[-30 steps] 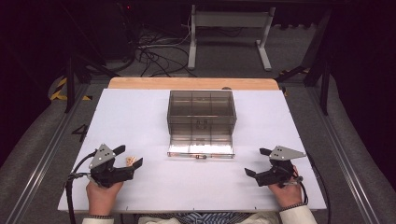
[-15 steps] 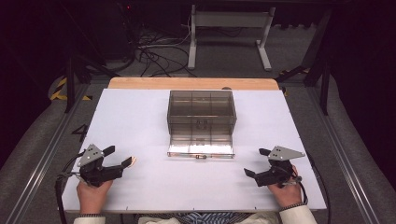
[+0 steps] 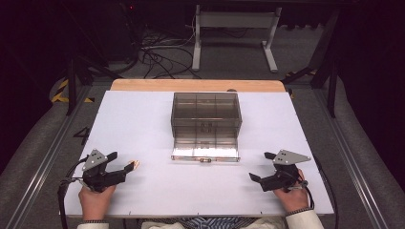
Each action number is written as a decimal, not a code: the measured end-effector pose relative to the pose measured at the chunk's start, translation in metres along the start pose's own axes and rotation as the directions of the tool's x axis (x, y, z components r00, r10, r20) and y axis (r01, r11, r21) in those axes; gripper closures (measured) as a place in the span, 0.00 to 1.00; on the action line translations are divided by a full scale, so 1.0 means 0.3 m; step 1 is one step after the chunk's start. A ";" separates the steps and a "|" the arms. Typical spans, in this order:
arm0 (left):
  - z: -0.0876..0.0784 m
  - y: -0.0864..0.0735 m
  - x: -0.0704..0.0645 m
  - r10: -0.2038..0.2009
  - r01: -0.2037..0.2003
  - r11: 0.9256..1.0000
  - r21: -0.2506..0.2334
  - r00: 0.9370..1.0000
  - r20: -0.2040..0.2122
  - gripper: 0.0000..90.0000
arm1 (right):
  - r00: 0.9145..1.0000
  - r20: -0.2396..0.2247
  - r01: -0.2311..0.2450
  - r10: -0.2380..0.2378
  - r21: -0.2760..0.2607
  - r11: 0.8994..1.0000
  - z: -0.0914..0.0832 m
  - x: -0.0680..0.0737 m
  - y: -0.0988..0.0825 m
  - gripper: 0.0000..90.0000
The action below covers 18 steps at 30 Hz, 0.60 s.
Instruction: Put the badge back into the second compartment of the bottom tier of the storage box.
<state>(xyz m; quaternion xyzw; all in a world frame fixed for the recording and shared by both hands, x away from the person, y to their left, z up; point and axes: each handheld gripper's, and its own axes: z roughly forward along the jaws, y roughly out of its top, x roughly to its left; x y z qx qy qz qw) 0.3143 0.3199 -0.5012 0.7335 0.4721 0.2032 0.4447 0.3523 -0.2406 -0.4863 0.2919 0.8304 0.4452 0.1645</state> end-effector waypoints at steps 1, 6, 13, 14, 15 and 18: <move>0.004 0.002 0.002 -0.001 0.001 1.000 0.008 1.000 0.003 0.25 | 1.000 0.000 0.000 0.000 0.000 1.000 0.000 0.000 0.000 0.01; 0.021 0.008 0.011 -0.022 0.019 0.998 0.052 0.998 0.062 0.40 | 1.000 -0.003 0.000 0.000 -0.008 1.000 -0.003 0.002 0.000 0.01; 0.043 0.016 0.022 -0.045 0.036 0.993 0.109 0.996 0.083 0.57 | 1.000 -0.004 0.006 -0.006 -0.006 1.000 -0.002 0.005 0.001 0.01; 0.043 0.016 0.022 -0.045 0.036 0.993 0.109 0.996 0.083 0.60 | 1.000 -0.005 0.007 -0.007 -0.006 1.000 -0.002 0.006 0.001 0.01; 0.049 0.018 0.023 -0.050 0.039 0.991 0.126 0.995 0.087 0.61 | 1.000 -0.005 0.008 -0.008 -0.006 1.000 -0.002 0.006 0.001 0.01; 0.055 0.020 0.023 -0.049 0.037 0.989 0.141 0.995 0.082 0.65 | 1.000 -0.006 0.010 -0.010 -0.005 1.000 -0.002 0.007 0.001 0.01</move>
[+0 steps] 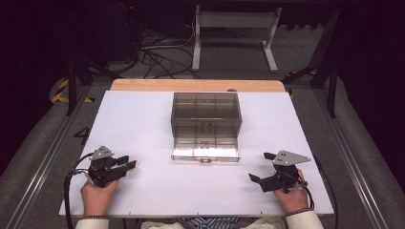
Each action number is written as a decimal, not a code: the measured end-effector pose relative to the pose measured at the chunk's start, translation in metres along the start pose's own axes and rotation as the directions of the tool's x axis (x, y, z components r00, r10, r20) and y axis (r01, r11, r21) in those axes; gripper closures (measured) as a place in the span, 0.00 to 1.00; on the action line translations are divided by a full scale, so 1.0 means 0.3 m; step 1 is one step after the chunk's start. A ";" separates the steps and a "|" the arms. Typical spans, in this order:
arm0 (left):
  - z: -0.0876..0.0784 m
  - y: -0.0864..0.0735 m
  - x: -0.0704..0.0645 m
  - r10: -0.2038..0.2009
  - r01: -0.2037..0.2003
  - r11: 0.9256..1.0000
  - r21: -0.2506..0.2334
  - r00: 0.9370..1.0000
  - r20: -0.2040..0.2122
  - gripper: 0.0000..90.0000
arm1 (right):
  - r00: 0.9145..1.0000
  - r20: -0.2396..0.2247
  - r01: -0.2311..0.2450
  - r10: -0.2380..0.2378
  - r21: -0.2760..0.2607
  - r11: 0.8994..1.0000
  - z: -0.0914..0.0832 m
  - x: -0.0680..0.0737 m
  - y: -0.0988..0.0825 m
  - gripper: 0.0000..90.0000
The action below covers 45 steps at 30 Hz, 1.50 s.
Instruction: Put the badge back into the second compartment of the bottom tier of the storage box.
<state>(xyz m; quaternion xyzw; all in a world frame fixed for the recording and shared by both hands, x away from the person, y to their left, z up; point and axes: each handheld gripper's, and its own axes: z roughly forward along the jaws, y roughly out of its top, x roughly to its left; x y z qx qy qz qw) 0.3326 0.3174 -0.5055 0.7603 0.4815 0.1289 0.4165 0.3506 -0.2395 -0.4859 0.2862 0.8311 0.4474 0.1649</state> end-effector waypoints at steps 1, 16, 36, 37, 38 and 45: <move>0.001 0.000 0.000 0.002 -0.002 1.000 0.005 1.000 -0.001 0.66 | 1.000 0.000 0.000 0.000 0.000 1.000 0.000 0.000 0.000 0.01; -0.011 -0.003 -0.017 0.056 -0.056 0.998 -0.022 0.998 0.018 0.87 | 1.000 0.000 0.000 0.000 0.008 1.000 0.002 0.001 0.000 0.02; -0.032 -0.004 -0.040 0.094 -0.090 0.994 -0.061 0.994 0.062 0.98 | 1.000 -0.002 0.005 -0.005 0.019 1.000 0.006 0.003 0.001 0.02; -0.033 -0.002 -0.043 0.101 -0.098 0.993 -0.064 0.993 0.060 0.98 | 1.000 -0.001 0.004 -0.004 0.019 1.000 0.006 0.003 0.001 0.02; -0.033 0.000 -0.049 0.102 -0.098 0.993 -0.064 0.993 0.062 0.98 | 1.000 -0.002 0.005 -0.005 0.019 1.000 0.006 0.003 0.001 0.02; -0.031 0.026 -0.084 0.125 -0.120 0.990 -0.080 0.990 0.067 0.98 | 1.000 -0.001 0.004 -0.004 0.019 1.000 0.006 0.002 0.001 0.02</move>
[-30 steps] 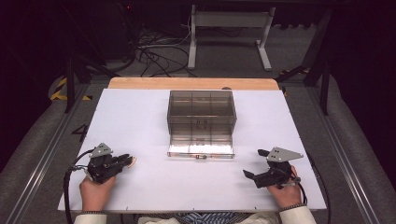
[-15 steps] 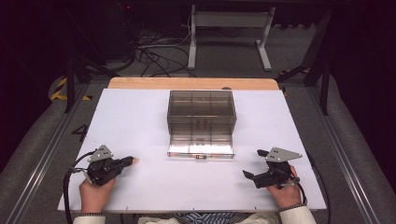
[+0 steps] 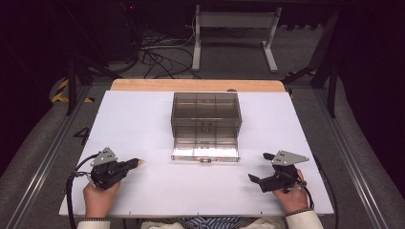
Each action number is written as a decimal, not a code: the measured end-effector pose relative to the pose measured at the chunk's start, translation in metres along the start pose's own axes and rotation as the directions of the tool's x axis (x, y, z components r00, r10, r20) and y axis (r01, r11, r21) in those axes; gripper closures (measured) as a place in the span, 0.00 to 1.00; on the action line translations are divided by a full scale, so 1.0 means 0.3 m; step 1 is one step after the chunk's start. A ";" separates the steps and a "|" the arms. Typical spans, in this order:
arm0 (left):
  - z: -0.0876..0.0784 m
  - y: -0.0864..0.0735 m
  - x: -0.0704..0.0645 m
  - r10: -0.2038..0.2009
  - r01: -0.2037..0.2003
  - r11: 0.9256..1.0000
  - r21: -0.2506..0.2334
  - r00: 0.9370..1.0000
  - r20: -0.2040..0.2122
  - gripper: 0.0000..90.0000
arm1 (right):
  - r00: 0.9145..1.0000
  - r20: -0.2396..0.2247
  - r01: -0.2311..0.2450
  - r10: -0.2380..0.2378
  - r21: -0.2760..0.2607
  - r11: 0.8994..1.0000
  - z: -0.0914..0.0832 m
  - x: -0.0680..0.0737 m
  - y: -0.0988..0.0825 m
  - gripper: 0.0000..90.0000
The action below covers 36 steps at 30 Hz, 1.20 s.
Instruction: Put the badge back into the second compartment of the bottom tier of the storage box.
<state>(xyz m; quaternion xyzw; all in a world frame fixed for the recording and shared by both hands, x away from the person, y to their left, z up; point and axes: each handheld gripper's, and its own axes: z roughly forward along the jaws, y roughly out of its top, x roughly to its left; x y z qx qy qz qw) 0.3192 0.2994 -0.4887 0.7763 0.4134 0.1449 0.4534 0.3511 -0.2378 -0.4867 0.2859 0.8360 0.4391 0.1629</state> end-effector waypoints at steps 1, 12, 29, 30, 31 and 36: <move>-0.001 0.005 -0.004 0.000 0.000 1.000 -0.001 1.000 0.001 0.98 | 1.000 0.000 0.000 0.000 0.000 1.000 0.000 0.000 0.000 0.02; 0.002 0.065 -0.036 0.021 -0.021 0.999 -0.028 0.999 0.030 0.98 | 1.000 0.000 0.001 -0.001 -0.002 1.000 -0.001 0.001 0.000 0.02; 0.039 0.151 -0.086 0.036 -0.031 0.998 -0.058 0.995 0.093 0.98 | 1.000 0.004 0.004 -0.004 -0.005 1.000 -0.003 0.002 0.000 0.02; 0.042 0.155 -0.091 0.032 -0.027 0.998 -0.058 0.995 0.095 0.98 | 1.000 0.004 0.004 -0.004 -0.006 1.000 -0.003 0.002 -0.001 0.02; 0.045 0.161 -0.095 0.035 -0.029 0.998 -0.059 0.995 0.098 0.98 | 1.000 0.004 0.004 -0.004 -0.006 1.000 -0.003 0.002 -0.001 0.02; 0.064 0.187 -0.114 0.056 -0.050 0.997 -0.063 0.993 0.108 0.98 | 1.000 0.004 0.004 -0.004 -0.006 1.000 -0.003 0.002 -0.001 0.02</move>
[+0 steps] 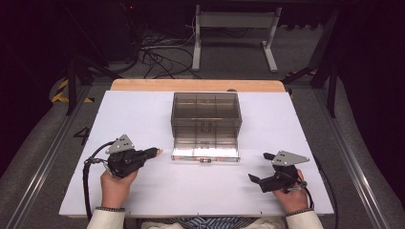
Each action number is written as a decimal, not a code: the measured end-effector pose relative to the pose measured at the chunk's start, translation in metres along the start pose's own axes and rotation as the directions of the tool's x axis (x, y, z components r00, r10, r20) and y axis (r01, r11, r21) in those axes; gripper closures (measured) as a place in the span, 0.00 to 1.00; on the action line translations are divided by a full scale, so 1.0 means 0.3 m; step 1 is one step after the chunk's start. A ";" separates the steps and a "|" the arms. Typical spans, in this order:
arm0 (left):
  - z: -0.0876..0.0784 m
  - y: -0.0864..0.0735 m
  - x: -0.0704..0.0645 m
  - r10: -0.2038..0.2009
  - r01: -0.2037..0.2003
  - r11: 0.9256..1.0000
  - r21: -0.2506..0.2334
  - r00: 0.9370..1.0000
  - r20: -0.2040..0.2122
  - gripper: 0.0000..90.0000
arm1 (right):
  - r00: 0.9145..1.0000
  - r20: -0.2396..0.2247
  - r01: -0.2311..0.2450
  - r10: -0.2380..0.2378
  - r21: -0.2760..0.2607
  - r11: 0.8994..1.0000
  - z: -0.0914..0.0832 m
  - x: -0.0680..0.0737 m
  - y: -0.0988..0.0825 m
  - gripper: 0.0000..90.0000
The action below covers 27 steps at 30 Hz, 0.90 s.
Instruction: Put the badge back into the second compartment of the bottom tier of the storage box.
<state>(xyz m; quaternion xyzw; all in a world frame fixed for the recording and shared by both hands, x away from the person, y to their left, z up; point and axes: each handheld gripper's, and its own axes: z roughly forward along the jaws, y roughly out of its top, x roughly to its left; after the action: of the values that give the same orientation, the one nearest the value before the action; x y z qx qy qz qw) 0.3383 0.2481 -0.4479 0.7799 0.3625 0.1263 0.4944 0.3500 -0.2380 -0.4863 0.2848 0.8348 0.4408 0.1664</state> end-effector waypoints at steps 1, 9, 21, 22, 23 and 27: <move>0.004 0.005 -0.004 -0.002 0.002 1.000 0.000 1.000 0.003 0.98 | 1.000 0.000 0.000 0.000 0.000 1.000 0.000 0.000 0.000 0.02; 0.034 0.038 -0.022 0.009 -0.009 1.000 -0.007 1.000 0.023 0.98 | 1.000 -0.001 0.001 -0.001 0.001 1.000 0.000 0.000 0.000 0.02; 0.087 0.081 -0.058 0.019 -0.019 1.000 -0.003 0.998 0.054 0.98 | 1.000 0.000 0.002 -0.002 0.000 1.000 -0.001 0.001 0.000 0.02; 0.093 0.084 -0.059 0.033 -0.033 0.999 -0.003 0.998 0.049 0.98 | 1.000 0.000 0.002 -0.002 0.000 1.000 -0.001 0.001 0.000 0.02; 0.101 0.086 -0.062 0.028 -0.028 1.000 -0.004 0.998 0.056 0.98 | 1.000 0.000 0.002 -0.002 0.000 1.000 0.000 0.001 0.000 0.02; 0.130 0.090 -0.071 0.019 -0.020 1.000 0.006 0.998 0.067 0.98 | 1.000 -0.001 0.002 -0.002 0.000 1.000 0.000 0.001 0.000 0.02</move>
<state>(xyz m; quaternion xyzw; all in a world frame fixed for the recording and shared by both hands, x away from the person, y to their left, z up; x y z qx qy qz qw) 0.3569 0.2002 -0.4398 0.7889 0.3385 0.1039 0.5023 0.3497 -0.2380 -0.4863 0.2837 0.8352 0.4407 0.1665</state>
